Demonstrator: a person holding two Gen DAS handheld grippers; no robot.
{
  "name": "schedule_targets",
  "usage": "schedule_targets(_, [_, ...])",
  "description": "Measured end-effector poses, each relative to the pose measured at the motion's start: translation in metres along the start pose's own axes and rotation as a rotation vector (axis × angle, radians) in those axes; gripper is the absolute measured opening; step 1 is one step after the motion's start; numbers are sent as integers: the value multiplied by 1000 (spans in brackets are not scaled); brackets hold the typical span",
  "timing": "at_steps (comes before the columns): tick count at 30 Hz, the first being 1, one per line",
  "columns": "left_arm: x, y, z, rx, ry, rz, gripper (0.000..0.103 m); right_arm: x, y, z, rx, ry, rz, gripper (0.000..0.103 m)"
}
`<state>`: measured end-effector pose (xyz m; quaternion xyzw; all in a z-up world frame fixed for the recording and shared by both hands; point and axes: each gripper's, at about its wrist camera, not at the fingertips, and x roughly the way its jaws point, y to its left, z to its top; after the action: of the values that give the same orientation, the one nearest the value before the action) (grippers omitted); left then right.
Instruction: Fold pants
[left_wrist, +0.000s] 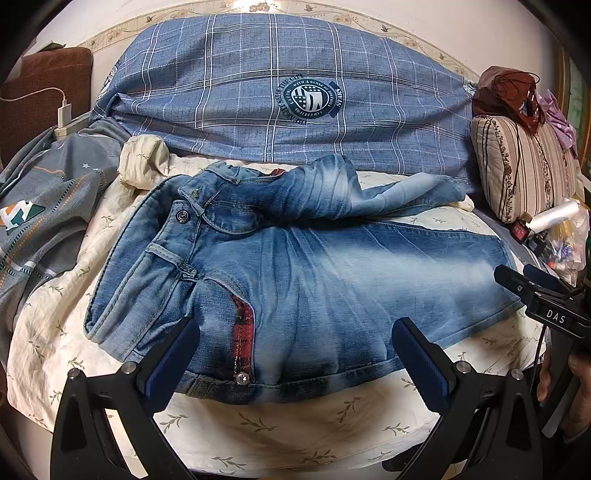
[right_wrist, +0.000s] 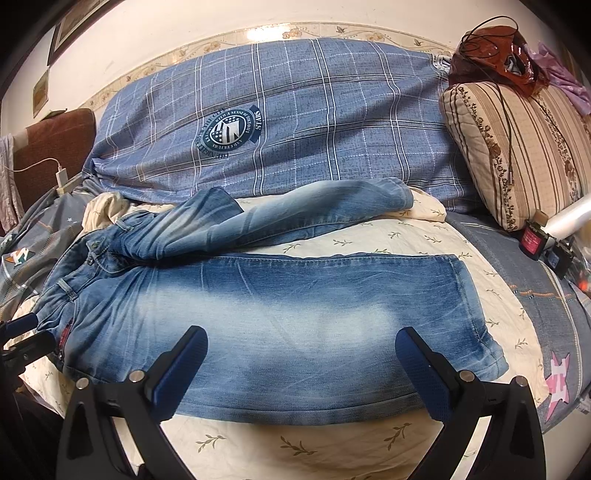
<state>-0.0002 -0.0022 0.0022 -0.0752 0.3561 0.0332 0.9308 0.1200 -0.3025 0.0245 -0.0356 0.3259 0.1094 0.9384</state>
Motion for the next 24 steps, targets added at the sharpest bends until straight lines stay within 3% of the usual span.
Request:
schedule_targets(12, [0,0,0,6,-12,4,103,-1,3,0,-1,0,0,103])
schedule_targets(15, [0,7,0,-33,-8,-11,103,-1,1,0,9,9,14,103])
schedule_targets(18, [-1,40,1,-200,0,-47,103,3,-15,0,101,51,120,103])
schedule_targets(19, [-1,59,-1,-297,2,-65,103,4,-24,-1,161,69,176,103])
schedule_targets(22, [4,112,-17,-599,68,-107,103,5,-78,-14,425,121,301,103])
schedule_targets(24, [10,136,-29,-744,123,-97,103,9,-117,-29,606,162,345,103])
